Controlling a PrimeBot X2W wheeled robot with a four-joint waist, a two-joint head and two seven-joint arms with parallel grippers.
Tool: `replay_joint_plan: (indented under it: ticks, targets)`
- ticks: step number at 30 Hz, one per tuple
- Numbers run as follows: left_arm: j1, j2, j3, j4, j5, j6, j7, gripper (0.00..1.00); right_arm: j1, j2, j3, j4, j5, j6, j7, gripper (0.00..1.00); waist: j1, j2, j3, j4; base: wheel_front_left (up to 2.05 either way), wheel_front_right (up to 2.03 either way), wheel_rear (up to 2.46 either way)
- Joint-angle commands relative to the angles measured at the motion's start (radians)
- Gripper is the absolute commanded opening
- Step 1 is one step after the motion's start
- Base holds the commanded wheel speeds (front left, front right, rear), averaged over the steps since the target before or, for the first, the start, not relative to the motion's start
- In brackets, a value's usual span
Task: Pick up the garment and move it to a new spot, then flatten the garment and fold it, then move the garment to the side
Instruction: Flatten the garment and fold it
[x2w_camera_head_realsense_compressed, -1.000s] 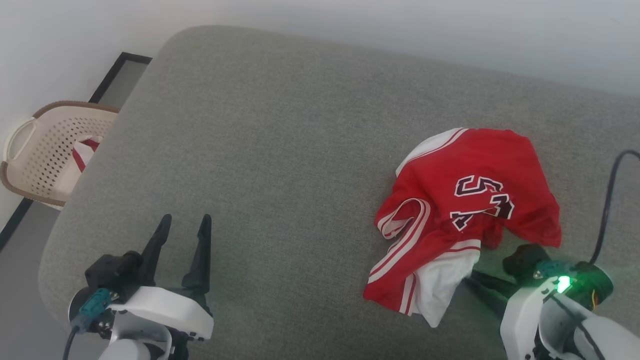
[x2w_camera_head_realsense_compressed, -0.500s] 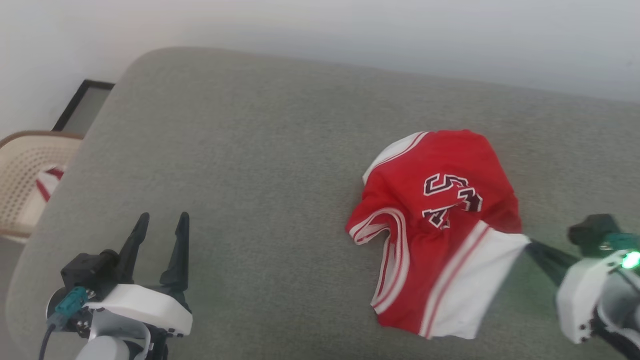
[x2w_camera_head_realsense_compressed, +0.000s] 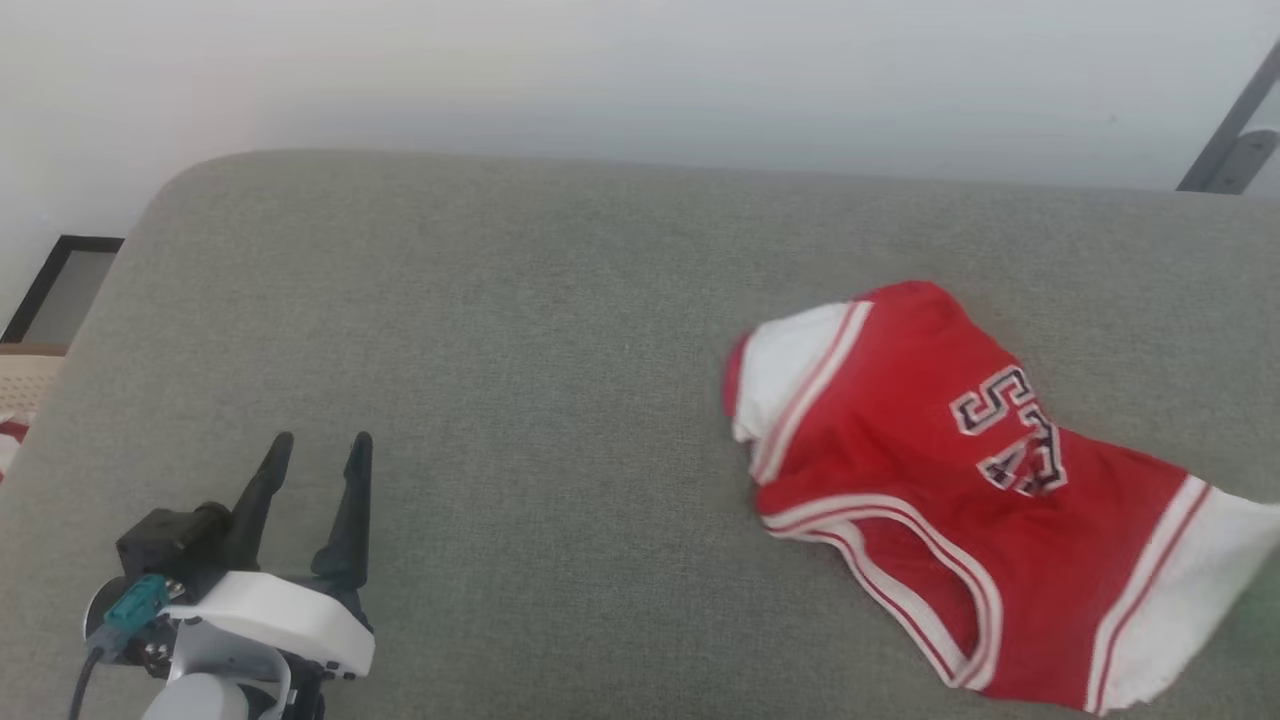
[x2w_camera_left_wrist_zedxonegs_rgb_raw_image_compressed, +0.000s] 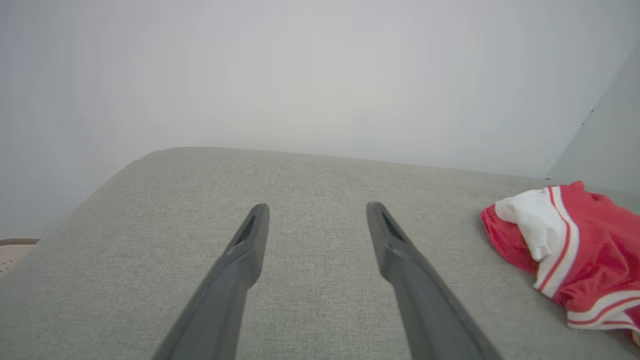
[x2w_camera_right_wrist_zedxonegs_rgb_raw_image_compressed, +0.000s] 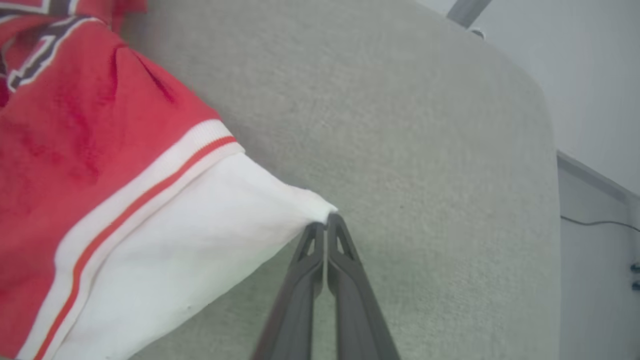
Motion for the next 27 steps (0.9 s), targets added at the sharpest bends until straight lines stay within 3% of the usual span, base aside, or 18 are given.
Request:
replay_joint_plan:
  ticks: [1,10,11,12,13,15,16,22,27]
  targets:
    - [-0.019,0.003,-0.006,0.005,0.004,-0.007,0.001,1.0,0.004,0.007,-0.017,0.033,-0.002,0.0,-0.005,0.0,0.0,0.0,0.0,-0.003,0.0,0.0,0.0]
    - [-0.051,0.006,-0.033,0.027,0.008,-0.027,0.014,1.0,-0.06,0.075,0.023,0.19,0.063,0.0,0.001,0.0,0.0,0.0,0.003,0.005,0.0,0.0,0.0]
    - [-0.055,0.006,-0.038,0.028,0.006,-0.03,0.018,1.0,-0.072,0.079,0.033,0.21,0.07,0.0,-0.001,0.08,0.0,0.0,0.001,0.006,0.0,0.0,0.0]
    - [-0.059,0.007,-0.041,0.029,0.004,-0.035,0.022,1.0,-0.082,0.083,0.048,0.224,0.075,0.0,-0.001,0.27,0.0,0.0,-0.001,0.006,0.0,0.0,0.0]
    - [-0.065,0.008,-0.044,0.03,0.001,-0.038,0.03,1.0,-0.092,0.087,0.058,0.24,0.082,0.0,-0.001,0.4,0.0,0.0,-0.003,0.006,0.0,0.0,0.0]
    - [-0.075,0.013,-0.05,0.027,-0.005,-0.047,0.045,1.0,-0.116,0.092,0.08,0.253,0.09,0.0,0.007,0.87,0.0,0.0,-0.008,0.004,0.0,0.0,0.0]
    - [-0.08,0.015,-0.054,0.026,-0.007,-0.05,0.052,1.0,-0.127,0.091,0.085,0.26,0.096,0.0,0.006,1.0,0.0,0.0,-0.01,0.002,0.0,0.0,0.0]
    - [-0.127,0.033,-0.074,0.007,-0.026,-0.082,0.123,1.0,-0.177,0.078,0.12,0.267,0.143,0.0,0.03,1.0,0.0,0.0,-0.022,-0.029,0.0,0.0,0.0]
    - [-0.19,0.047,-0.097,-0.019,-0.053,-0.114,0.209,1.0,-0.21,0.074,0.128,0.213,0.124,0.0,-0.059,1.0,0.0,0.0,-0.025,-0.073,0.0,0.0,0.0]
